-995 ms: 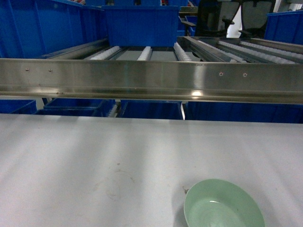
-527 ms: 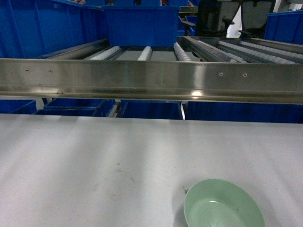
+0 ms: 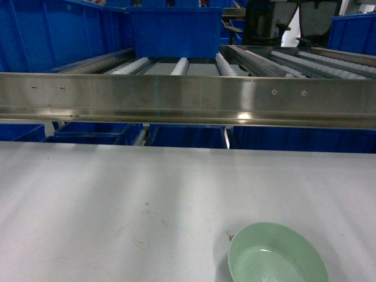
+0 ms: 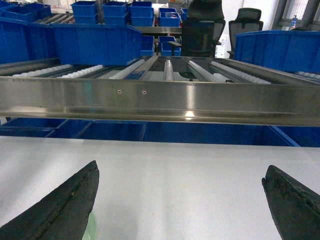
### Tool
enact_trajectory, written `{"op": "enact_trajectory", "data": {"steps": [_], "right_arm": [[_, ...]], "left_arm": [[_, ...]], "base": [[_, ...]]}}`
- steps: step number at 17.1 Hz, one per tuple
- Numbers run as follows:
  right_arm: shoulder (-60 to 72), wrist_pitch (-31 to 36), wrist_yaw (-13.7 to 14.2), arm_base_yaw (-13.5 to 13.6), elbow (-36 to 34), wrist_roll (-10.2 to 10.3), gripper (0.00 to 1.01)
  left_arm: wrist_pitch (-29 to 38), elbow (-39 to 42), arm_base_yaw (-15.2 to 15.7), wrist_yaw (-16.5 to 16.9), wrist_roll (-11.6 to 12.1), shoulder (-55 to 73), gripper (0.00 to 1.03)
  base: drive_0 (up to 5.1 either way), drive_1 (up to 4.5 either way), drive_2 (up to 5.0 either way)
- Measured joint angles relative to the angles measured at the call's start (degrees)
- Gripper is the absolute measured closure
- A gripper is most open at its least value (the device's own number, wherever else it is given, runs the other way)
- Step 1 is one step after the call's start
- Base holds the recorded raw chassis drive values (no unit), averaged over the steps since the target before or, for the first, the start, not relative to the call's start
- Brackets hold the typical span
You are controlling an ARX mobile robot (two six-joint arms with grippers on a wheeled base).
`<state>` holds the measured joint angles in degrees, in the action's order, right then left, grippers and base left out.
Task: Place green bowl on second shelf with right arm
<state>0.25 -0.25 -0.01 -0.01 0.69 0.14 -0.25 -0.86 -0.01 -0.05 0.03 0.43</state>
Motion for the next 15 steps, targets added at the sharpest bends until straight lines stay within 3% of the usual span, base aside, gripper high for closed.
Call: {"op": "enact_trajectory", "data": {"steps": [15], "right_arm": [[0.00, 0.00, 0.00, 0.00, 0.00, 0.00, 0.03]], "left_arm": [[0.00, 0.00, 0.00, 0.00, 0.00, 0.00, 0.05]], "base": [[0.0, 0.00, 0.0]]}}
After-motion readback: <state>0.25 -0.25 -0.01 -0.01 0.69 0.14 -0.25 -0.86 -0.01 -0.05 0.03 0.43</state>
